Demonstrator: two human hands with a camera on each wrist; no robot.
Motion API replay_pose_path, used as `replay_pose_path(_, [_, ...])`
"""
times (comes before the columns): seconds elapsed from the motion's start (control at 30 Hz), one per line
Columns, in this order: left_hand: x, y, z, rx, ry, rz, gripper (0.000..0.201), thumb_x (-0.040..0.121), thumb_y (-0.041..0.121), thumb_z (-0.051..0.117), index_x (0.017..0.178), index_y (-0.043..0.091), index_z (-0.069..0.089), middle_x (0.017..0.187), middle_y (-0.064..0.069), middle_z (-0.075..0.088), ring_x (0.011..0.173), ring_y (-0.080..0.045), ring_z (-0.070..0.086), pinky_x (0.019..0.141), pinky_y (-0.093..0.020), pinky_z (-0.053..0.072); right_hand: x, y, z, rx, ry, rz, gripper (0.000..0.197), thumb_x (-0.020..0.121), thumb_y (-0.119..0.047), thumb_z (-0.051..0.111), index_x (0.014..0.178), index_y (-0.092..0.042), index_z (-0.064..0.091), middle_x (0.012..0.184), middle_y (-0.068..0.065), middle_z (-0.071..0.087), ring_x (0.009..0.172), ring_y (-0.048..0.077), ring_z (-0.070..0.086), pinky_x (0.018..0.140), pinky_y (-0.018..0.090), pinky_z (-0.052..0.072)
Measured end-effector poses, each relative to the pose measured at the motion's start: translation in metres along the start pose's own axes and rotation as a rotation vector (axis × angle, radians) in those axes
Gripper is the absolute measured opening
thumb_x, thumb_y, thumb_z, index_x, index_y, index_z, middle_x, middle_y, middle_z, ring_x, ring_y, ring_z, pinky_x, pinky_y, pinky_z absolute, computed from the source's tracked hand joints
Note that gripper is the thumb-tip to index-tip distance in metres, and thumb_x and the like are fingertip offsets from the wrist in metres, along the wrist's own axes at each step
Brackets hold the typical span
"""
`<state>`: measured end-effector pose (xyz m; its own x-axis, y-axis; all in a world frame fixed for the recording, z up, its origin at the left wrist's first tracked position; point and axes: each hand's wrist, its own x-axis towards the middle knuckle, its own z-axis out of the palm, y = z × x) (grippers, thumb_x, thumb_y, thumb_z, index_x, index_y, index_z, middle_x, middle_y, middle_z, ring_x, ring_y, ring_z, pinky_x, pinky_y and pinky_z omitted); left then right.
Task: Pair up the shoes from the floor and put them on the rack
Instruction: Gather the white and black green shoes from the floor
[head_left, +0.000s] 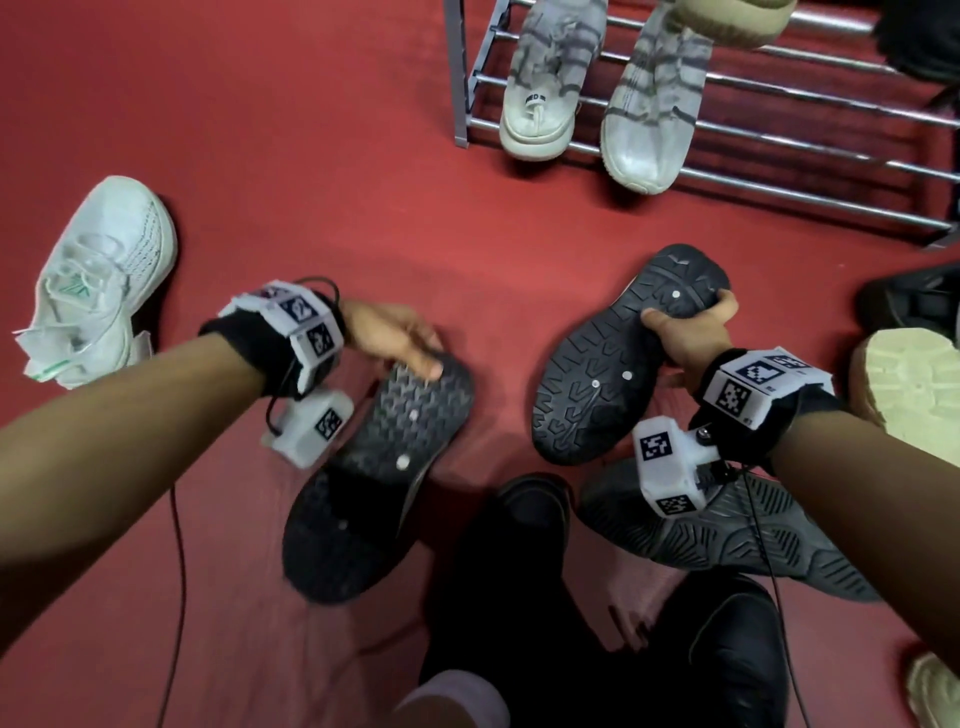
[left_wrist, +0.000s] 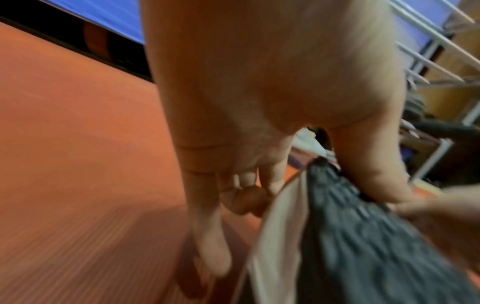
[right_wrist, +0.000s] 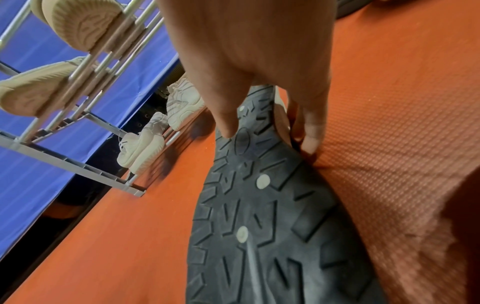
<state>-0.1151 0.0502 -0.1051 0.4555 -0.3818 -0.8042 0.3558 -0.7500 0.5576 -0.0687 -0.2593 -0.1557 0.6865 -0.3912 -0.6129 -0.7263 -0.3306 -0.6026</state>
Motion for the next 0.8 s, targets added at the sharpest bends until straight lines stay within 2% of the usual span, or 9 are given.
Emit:
replay_pose_path(0.07, [-0.001, 0.019, -0.019, -0.076, 0.199, 0.036, 0.032, 0.074, 0.03, 0.071, 0.093, 0.005, 0.066, 0.076, -0.005, 0.064, 0.067, -0.015, 0.058, 0.072, -0.028, 0.046, 0.001, 0.001, -0.001, 0.011, -0.004, 0.005, 0.088, 0.077, -0.027, 0.072, 0.141, -0.032, 0.011, 0.12, 0.009, 0.049, 0.094, 0.032, 0.061, 0.069, 0.047, 0.057])
replay_pose_path(0.17, [0.002, 0.043, -0.04, -0.263, 0.492, 0.095, 0.013, 0.088, 0.022, 0.063, 0.077, 0.014, 0.062, 0.055, 0.006, 0.062, 0.045, -0.005, 0.054, 0.054, -0.02, 0.041, 0.009, 0.004, -0.002, 0.039, 0.01, 0.026, 0.083, 0.082, -0.014, 0.069, 0.141, -0.029, 0.012, 0.112, 0.009, 0.048, 0.083, 0.027, 0.058, 0.04, 0.027, 0.049])
replay_pose_path(0.27, [-0.004, 0.07, -0.055, -0.38, 0.706, 0.256, 0.01, 0.09, 0.012, 0.058, 0.086, 0.015, 0.066, 0.054, 0.014, 0.065, 0.05, 0.003, 0.057, 0.062, -0.02, 0.048, 0.015, 0.008, -0.001, 0.052, -0.014, 0.032, 0.08, 0.083, -0.012, 0.067, 0.14, -0.026, 0.012, 0.106, 0.01, 0.045, 0.063, 0.018, 0.047, 0.028, 0.014, 0.038])
replay_pose_path(0.37, [-0.027, 0.099, -0.066, -0.372, 0.809, 0.511, 0.029, 0.086, 0.009, 0.061, 0.115, 0.008, 0.06, 0.082, 0.016, 0.067, 0.069, 0.009, 0.06, 0.075, -0.01, 0.048, 0.019, 0.009, -0.003, 0.06, -0.034, 0.034, 0.079, 0.083, -0.01, 0.066, 0.138, -0.028, 0.012, 0.106, 0.01, 0.043, 0.059, 0.016, 0.042, 0.028, 0.013, 0.037])
replay_pose_path(0.47, [-0.058, 0.115, -0.069, -0.292, 0.798, 0.777, 0.053, 0.069, 0.022, 0.07, 0.118, 0.014, 0.052, 0.104, 0.009, 0.06, 0.09, 0.007, 0.06, 0.084, -0.015, 0.045, 0.02, 0.008, -0.005, 0.103, -0.063, 0.054, 0.08, 0.083, -0.005, 0.065, 0.137, -0.029, 0.012, 0.103, 0.011, 0.045, 0.058, 0.017, 0.041, 0.028, 0.013, 0.036])
replay_pose_path(0.53, [-0.071, 0.115, -0.071, -0.166, 0.755, 0.809, 0.063, 0.062, 0.021, 0.072, 0.121, 0.019, 0.048, 0.114, 0.003, 0.057, 0.103, 0.0, 0.058, 0.091, -0.021, 0.046, 0.017, 0.007, -0.008, 0.119, -0.067, 0.045, 0.078, 0.084, -0.004, 0.063, 0.139, -0.026, 0.012, 0.088, 0.007, 0.048, 0.056, 0.015, 0.042, 0.028, 0.012, 0.036])
replay_pose_path(0.63, [-0.078, 0.104, -0.069, 0.082, 0.521, 0.599, 0.078, 0.054, 0.013, 0.078, 0.121, 0.039, 0.047, 0.124, -0.005, 0.052, 0.117, -0.018, 0.052, 0.103, -0.033, 0.043, 0.007, 0.002, -0.013, 0.14, -0.064, 0.022, 0.072, 0.086, -0.019, 0.062, 0.139, -0.024, 0.013, 0.073, 0.002, 0.045, 0.052, 0.013, 0.043, 0.032, 0.015, 0.04])
replay_pose_path(0.7, [-0.069, 0.09, -0.057, 0.218, 0.27, 0.405, 0.069, 0.061, 0.014, 0.08, 0.114, 0.047, 0.051, 0.119, 0.001, 0.053, 0.118, -0.021, 0.05, 0.099, -0.027, 0.042, 0.003, -0.002, -0.015, 0.163, -0.082, 0.045, 0.07, 0.087, -0.029, 0.059, 0.141, -0.024, 0.014, 0.068, 0.003, 0.043, 0.05, 0.013, 0.041, 0.042, 0.023, 0.04])
replay_pose_path(0.8, [-0.036, 0.066, -0.024, 0.231, 0.175, 0.181, 0.05, 0.078, 0.012, 0.073, 0.121, 0.03, 0.055, 0.124, 0.004, 0.052, 0.117, -0.013, 0.046, 0.089, -0.013, 0.037, 0.0, -0.007, -0.016, 0.161, -0.094, 0.078, 0.067, 0.088, -0.033, 0.056, 0.141, -0.022, 0.016, 0.072, 0.005, 0.045, 0.053, 0.016, 0.044, 0.044, 0.027, 0.041])
